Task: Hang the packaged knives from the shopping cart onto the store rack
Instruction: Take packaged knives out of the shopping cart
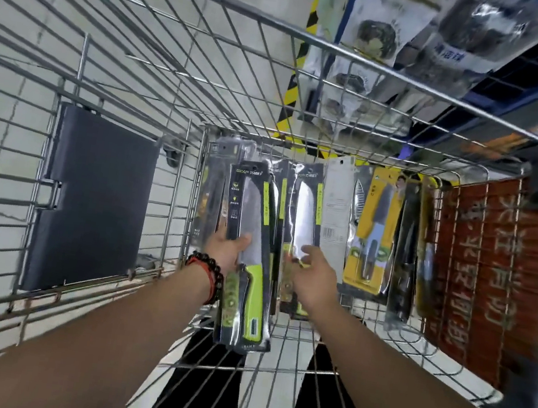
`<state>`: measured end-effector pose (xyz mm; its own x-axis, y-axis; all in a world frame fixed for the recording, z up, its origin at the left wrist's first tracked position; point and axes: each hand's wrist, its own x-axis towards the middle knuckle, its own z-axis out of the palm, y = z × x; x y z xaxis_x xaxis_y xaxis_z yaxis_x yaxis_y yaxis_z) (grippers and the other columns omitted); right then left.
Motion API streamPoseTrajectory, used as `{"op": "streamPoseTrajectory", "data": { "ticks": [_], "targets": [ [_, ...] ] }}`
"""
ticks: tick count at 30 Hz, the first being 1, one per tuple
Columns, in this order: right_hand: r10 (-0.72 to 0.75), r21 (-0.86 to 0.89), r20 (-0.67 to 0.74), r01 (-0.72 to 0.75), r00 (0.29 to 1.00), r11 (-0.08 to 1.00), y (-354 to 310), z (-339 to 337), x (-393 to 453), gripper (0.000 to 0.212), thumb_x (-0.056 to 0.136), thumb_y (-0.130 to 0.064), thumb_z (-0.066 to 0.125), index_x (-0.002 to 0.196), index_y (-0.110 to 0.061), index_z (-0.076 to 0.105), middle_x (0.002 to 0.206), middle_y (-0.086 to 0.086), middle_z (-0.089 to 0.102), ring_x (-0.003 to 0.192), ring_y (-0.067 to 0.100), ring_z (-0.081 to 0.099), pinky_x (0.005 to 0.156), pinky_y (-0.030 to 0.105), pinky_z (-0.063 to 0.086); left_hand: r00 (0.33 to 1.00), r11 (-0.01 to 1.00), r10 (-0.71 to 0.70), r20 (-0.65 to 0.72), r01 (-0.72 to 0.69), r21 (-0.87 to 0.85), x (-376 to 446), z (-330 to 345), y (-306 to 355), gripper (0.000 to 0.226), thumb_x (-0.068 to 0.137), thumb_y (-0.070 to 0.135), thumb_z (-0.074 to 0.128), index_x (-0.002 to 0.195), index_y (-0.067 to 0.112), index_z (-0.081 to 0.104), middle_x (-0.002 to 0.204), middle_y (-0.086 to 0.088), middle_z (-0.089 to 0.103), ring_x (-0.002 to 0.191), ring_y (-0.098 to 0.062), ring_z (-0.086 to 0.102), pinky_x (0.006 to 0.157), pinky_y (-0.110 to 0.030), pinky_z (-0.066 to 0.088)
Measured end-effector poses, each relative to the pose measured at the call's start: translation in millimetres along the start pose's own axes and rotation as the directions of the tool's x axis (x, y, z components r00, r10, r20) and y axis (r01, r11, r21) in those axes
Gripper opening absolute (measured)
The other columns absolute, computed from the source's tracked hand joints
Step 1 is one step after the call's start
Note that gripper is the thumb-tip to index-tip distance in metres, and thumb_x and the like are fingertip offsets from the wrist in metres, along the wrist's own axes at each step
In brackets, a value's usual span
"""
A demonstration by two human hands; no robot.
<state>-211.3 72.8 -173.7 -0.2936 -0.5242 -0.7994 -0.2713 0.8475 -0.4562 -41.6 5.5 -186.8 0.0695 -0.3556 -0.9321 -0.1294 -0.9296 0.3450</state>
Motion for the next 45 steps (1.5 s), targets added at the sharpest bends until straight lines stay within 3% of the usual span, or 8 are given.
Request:
{"op": "streamPoseTrajectory", "data": {
  "ticks": [10,16,19,22,28,40,43,45],
  "targets": [
    [0.083,-0.484,-0.140,-0.141,0.987,0.864,23.7,32.4,36.8,0.094,0.085,-0.024,0.071,0.152,-0.012,0.005,0.146,0.016,0.030,0.129,0.035,0.041,0.091,0.044,0.050,1.000,1.000,0.000,-0.022,0.000,0.006,-6.1,8.4,8.0,0.098,0.072,0.046,0.079,0.150,0.023,0.025,0.149,-0.006,0.039,0.123,-0.031,0.052,0.101,-0.052,0.045],
    [0.018,-0.499,-0.208,-0.122,0.978,0.858,24.9,36.2,43.7,0.076,0.077,-0.025,0.079,0.133,-0.010,0.029,0.130,0.012,0.040,0.113,0.029,0.050,0.077,0.036,0.051,0.999,0.999,0.017,0.047,-0.014,-0.047,4.9,-0.2,-3.6,0.071,0.082,0.034,0.072,0.142,0.020,0.037,0.142,-0.005,0.049,0.109,-0.023,0.059,0.098,-0.051,0.046],
    [0.020,-0.345,-0.191,-0.086,0.981,0.935,23.2,25.7,35.8,0.042,0.086,-0.026,0.068,0.115,-0.016,0.038,0.112,0.006,0.053,0.087,0.025,0.058,0.062,0.033,0.047,0.998,0.999,0.046,0.048,-0.045,-0.018,6.4,-5.2,-1.9,0.087,0.072,0.045,0.075,0.146,0.023,0.033,0.147,-0.004,0.044,0.119,-0.026,0.053,0.099,-0.051,0.045],
    [0.003,-0.057,-0.126,-0.010,0.992,0.998,13.1,11.1,23.8,0.035,0.088,-0.020,0.064,0.116,-0.018,0.043,0.090,0.006,0.063,0.062,0.015,0.057,0.054,0.033,0.050,0.998,0.999,0.051,0.034,-0.052,0.009,7.2,-6.9,5.6,0.048,0.086,0.037,0.066,0.126,0.016,0.049,0.127,-0.001,0.058,0.108,-0.021,0.058,0.087,-0.042,0.052],
    [-0.035,0.446,-0.042,0.050,0.998,0.893,-9.0,-7.4,5.7,0.048,0.086,-0.010,0.070,0.128,-0.016,0.048,0.113,-0.010,0.059,0.108,0.016,0.057,0.094,0.032,0.044,0.992,0.994,0.113,0.048,-0.113,-0.012,3.5,2.4,24.9,0.064,0.092,0.030,0.061,0.146,0.015,0.031,0.141,0.003,0.044,0.119,-0.019,0.046,0.102,-0.038,0.040],
    [-0.108,0.441,0.154,0.030,0.982,0.897,-27.9,0.1,-3.8,0.051,0.077,-0.002,0.068,0.122,-0.023,0.053,0.118,0.002,0.066,0.109,0.019,0.063,0.095,0.036,0.050,0.990,0.995,0.048,0.136,-0.035,-0.098,-8.7,27.6,35.0,0.079,0.080,0.067,0.058,0.143,0.022,0.040,0.140,0.007,0.042,0.131,-0.024,0.041,0.110,-0.049,0.032],
    [-0.162,0.406,0.193,0.072,0.968,0.911,-31.3,4.1,-8.8,0.057,0.067,-0.014,0.065,0.121,-0.031,0.053,0.117,0.000,0.065,0.110,0.018,0.063,0.098,0.041,0.049,0.983,0.998,0.054,0.173,-0.050,-0.026,-14.9,30.5,33.5,0.109,0.054,0.089,0.060,0.139,0.023,0.045,0.134,0.004,0.056,0.111,-0.017,0.055,0.108,-0.048,0.035],
    [-0.205,0.383,0.209,0.113,0.956,0.917,-34.2,8.1,-12.4,0.053,0.070,-0.013,0.062,0.116,-0.038,0.052,0.115,-0.005,0.064,0.112,0.016,0.061,0.092,0.032,0.051,0.984,0.998,0.056,0.166,-0.053,-0.022,-22.0,33.3,34.1,0.081,0.074,0.066,0.068,0.132,0.013,0.046,0.115,0.004,0.064,0.093,-0.014,0.060,0.095,-0.036,0.046]
  ]
}}
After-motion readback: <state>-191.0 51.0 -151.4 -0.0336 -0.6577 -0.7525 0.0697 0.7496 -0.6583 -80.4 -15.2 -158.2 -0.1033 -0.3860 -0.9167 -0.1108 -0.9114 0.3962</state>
